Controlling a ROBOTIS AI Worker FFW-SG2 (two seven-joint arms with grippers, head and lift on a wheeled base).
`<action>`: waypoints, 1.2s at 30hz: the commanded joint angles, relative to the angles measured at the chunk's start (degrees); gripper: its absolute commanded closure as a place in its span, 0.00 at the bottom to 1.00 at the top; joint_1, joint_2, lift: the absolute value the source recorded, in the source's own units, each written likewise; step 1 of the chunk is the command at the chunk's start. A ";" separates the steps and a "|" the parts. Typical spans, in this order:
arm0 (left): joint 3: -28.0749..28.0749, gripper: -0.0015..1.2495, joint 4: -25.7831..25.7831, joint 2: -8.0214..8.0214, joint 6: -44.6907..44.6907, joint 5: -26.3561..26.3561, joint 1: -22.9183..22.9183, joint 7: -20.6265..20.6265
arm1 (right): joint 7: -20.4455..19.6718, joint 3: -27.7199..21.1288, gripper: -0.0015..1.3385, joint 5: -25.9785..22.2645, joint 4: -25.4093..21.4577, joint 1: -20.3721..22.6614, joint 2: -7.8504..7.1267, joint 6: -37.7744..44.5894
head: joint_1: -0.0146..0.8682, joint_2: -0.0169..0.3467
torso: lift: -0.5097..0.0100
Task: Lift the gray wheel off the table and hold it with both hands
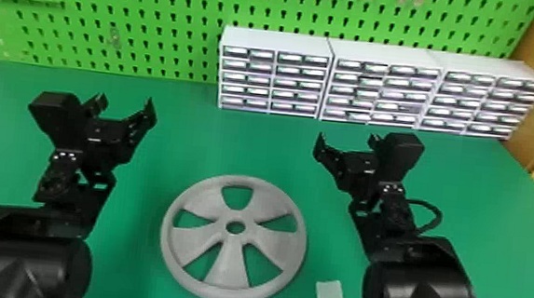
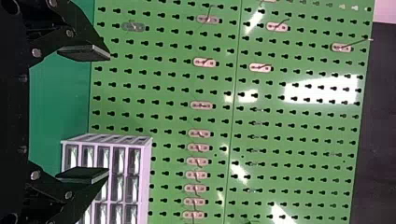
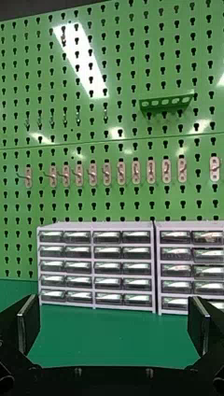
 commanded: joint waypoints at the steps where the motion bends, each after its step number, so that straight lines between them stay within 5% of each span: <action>1: 0.00 0.31 0.01 0.00 0.00 0.00 0.01 0.02 | -0.01 0.18 0.08 -0.10 0.00 -0.08 -0.10 0.15 | 0.82 0.09 | 0.79; 36: 0.17 0.31 0.01 0.00 0.00 0.70 0.10 0.02 | -0.01 0.00 0.08 -0.62 -0.18 -0.70 0.08 2.26 | 0.82 0.09 | 0.79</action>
